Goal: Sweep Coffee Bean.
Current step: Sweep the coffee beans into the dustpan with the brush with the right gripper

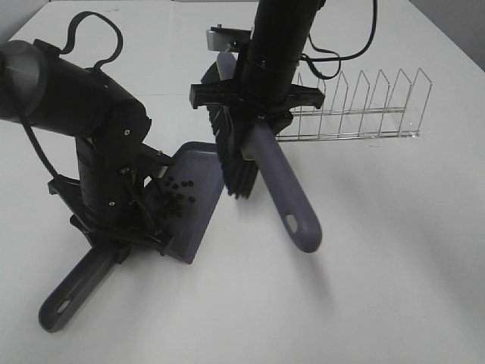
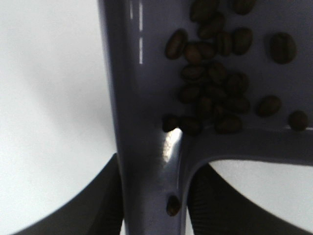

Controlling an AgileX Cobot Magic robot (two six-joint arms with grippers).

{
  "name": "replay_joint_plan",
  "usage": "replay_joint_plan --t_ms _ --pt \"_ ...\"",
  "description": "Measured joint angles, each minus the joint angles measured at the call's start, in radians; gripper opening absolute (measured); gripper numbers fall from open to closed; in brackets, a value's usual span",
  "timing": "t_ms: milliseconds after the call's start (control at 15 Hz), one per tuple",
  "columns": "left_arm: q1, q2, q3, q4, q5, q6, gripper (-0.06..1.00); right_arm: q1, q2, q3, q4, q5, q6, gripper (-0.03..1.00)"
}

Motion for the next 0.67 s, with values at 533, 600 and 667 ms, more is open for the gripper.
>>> replay_joint_plan --t_ms 533,600,667 --pt "0.044 -0.001 0.0 -0.072 -0.008 -0.006 0.34 -0.046 -0.056 0.161 -0.346 0.005 0.081 0.3" --pt "0.063 -0.001 -0.001 -0.095 -0.012 0.006 0.34 -0.046 -0.056 0.161 -0.356 0.005 0.082 0.3" --pt "0.08 -0.001 -0.002 -0.114 -0.014 0.018 0.34 -0.046 -0.054 0.161 -0.365 0.005 0.084 0.3"
